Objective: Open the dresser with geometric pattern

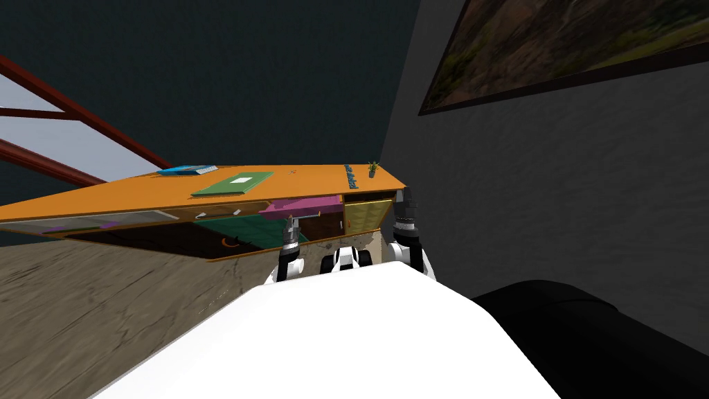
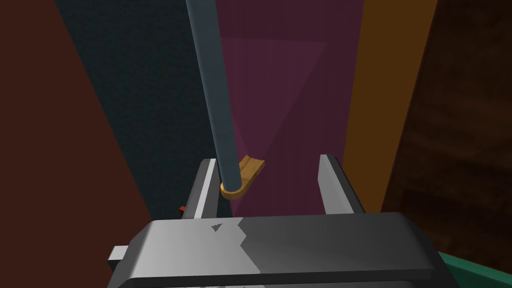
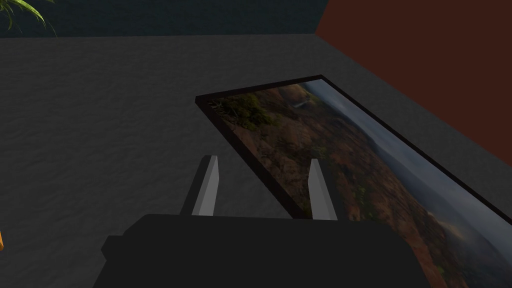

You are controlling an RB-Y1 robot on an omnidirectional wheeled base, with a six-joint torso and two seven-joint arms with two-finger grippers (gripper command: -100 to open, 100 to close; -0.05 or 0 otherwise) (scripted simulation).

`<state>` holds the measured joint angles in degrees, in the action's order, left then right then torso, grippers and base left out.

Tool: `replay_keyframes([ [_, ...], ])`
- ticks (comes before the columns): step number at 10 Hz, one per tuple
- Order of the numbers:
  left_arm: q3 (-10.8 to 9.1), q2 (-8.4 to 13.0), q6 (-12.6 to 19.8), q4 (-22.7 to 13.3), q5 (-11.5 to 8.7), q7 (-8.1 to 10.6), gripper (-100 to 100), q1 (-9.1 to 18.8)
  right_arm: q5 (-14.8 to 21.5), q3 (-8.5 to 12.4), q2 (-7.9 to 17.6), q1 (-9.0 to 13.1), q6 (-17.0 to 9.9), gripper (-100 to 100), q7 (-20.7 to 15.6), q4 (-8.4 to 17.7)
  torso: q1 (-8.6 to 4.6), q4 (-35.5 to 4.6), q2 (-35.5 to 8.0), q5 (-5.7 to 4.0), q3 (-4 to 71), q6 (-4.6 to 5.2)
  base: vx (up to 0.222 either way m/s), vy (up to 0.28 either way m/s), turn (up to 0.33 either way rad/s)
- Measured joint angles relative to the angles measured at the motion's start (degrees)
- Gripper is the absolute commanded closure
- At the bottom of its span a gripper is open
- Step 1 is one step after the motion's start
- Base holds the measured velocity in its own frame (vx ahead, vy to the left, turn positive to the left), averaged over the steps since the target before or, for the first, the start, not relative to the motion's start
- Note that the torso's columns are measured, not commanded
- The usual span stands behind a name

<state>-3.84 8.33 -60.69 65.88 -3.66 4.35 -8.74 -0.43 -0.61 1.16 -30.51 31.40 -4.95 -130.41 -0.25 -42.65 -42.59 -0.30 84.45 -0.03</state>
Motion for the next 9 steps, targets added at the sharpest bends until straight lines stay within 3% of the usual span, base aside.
replay_keyframes([
  [1,0.02,-0.01,0.41,-0.15,-0.01,0.06,-100,-0.13,0.00,0.00,0.00,-0.01,0.00,0,0.00,0.00,0.03,0.10,0.29,0.03,0.15,0.03,-0.060,-0.012,0.024],
  [7,-0.95,1.85,7.03,1.79,-0.70,1.24,-100,3.69,0.00,0.00,0.00,-0.02,0.00,0,0.00,0.00,0.12,0.10,0.05,0.11,0.00,-0.01,-0.045,-0.023,0.009],
  [9,-1.06,2.23,8.67,2.90,-0.83,1.56,-100,3.83,0.00,0.01,0.01,-0.02,0.00,0,0.00,0.00,0.07,-0.02,-0.10,0.03,-0.08,-0.04,-0.039,-0.010,0.002],
])
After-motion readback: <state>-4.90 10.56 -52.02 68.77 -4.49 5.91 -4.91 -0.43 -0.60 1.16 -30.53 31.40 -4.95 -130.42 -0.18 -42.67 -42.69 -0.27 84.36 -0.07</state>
